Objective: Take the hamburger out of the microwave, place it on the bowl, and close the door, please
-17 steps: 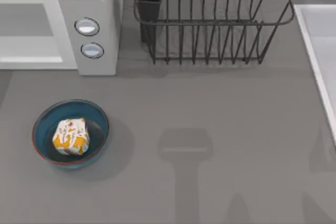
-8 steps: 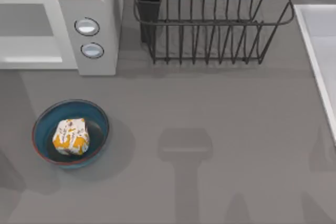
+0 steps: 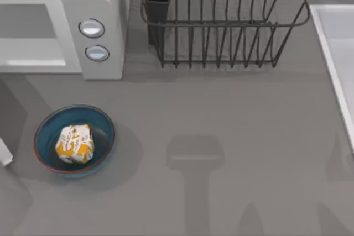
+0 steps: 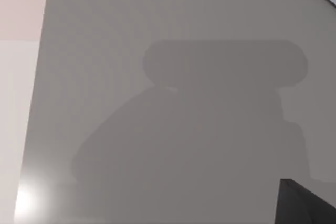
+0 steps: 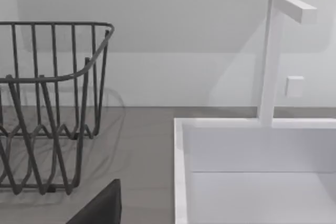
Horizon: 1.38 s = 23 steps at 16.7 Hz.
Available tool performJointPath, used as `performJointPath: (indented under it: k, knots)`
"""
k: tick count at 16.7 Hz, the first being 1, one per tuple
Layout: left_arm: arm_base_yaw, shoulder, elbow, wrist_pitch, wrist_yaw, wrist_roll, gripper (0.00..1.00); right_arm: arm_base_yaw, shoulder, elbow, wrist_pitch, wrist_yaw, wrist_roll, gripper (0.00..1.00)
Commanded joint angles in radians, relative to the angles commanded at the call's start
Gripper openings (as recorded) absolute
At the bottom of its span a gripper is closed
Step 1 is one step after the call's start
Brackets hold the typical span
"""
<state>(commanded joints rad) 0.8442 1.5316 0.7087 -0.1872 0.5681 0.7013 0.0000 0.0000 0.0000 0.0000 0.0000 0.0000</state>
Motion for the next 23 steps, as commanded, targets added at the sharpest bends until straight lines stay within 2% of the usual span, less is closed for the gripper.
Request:
performJointPath:
  k: [6, 14, 23]
  knots:
    - [-0.237, -0.246, -0.213, 0.079, -0.132, -0.22, 0.0, 0.0, 0.0, 0.0, 0.0, 0.0, 0.0, 1.0]
    - [-0.299, -0.285, -0.248, 0.09, -0.176, -0.28, 0.0, 0.0, 0.0, 0.0, 0.0, 0.0, 0.0, 1.0]
    - [-0.731, -0.453, -0.353, 0.108, -0.459, -0.601, 0.0, 0.0, 0.0, 0.0, 0.0, 0.0, 0.0, 1.0]
